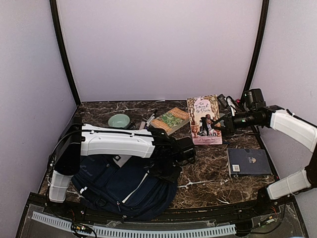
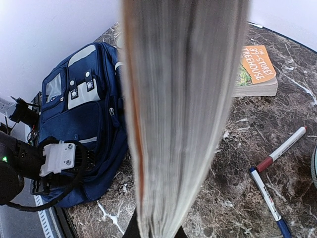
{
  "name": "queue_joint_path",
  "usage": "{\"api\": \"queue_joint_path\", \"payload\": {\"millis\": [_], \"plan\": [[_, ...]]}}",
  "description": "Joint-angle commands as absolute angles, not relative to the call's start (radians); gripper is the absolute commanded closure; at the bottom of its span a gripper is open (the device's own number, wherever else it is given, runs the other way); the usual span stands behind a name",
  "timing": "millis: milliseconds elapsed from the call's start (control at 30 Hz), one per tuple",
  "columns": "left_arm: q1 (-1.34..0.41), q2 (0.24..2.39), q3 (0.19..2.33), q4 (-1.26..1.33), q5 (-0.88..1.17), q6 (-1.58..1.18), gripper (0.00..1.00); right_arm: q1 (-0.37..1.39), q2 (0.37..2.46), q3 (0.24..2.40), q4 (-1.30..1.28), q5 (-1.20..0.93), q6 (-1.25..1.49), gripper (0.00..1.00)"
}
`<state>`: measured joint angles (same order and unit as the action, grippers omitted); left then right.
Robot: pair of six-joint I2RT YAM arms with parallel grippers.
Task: Pack the student bag
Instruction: Pick up the largest pocket of the bag from the student bag.
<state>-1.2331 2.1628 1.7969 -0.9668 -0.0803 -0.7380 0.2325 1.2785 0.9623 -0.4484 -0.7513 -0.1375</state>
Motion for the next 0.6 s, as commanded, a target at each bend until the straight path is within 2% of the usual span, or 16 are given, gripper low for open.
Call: {"api": "queue_joint_path", "payload": {"millis": [0,100,267,567], "plan": [[-1.227,2.175,1.823,-1.018,-0.112,-0.728,0.86,0.228,1.268,0.96,-0.407,-0.773,-0.135,1.0],[-1.226,2.172,1.869,-1.07,-0.148,-0.727,1.0,0.229,1.271,0.97,-0.417,-0.772,-0.14,1.0],[-1.227,2.117,1.966,-1.176,-0.263,-0.703,1.0,0.228,1.274,1.007,-0.469,-0.775,-0.175,1.0],[-1.227,1.921,1.948,-1.231,-0.372,-0.683,1.0,0.231,1.296,1.115,-0.701,-0.847,-0.32,1.0]]}}
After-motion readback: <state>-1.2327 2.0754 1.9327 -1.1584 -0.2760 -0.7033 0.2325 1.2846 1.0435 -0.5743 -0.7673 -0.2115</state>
